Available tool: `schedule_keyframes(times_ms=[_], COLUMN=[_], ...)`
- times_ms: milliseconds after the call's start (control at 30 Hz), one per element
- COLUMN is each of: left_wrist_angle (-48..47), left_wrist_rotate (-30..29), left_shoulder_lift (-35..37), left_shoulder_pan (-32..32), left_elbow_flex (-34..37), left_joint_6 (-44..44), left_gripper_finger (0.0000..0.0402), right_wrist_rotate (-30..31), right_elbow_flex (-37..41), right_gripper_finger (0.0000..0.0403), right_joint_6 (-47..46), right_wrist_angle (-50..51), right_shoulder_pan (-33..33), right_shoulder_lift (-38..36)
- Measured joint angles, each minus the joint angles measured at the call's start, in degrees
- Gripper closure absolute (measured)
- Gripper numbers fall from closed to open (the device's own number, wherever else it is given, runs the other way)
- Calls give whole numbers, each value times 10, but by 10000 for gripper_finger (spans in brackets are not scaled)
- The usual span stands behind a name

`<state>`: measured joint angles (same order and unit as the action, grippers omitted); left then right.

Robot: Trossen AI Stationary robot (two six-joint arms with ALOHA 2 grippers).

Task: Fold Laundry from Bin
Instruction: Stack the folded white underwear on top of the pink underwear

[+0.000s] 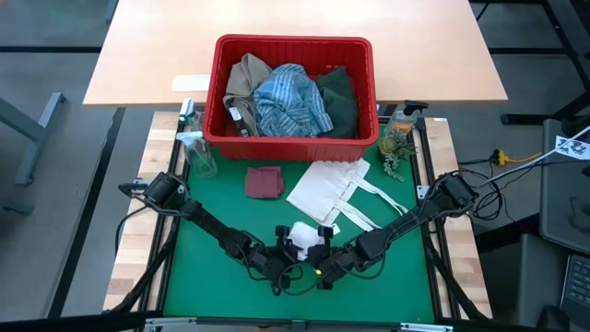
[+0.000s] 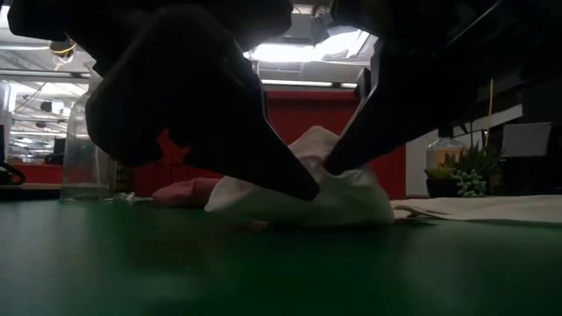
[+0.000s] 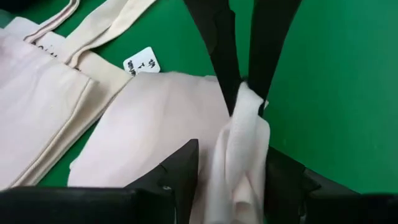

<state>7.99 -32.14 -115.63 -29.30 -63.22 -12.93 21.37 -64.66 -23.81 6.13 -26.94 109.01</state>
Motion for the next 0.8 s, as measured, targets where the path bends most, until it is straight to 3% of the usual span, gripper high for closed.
schedule_keyframes(times_ms=[467,567,800], left_wrist_angle=[3,3,2], left_wrist_rotate=[5,7,2], left_shoulder_lift=[0,0,0], left_shoulder_pan=[0,0,0], left_elbow_flex=[0,0,0], left_joint_6=[-1,-1,-5], left_gripper_finger=[388,395,395], right_wrist_rotate=[-58,-73,-95], right_elbow_flex=[0,0,0], right_gripper_finger=[388,385,308], right_joint_6=[1,4,18], right_wrist_angle=[-1,-2,1], right_shoulder_pan=[0,1,0], right_shoulder_lift=[0,0,-2])
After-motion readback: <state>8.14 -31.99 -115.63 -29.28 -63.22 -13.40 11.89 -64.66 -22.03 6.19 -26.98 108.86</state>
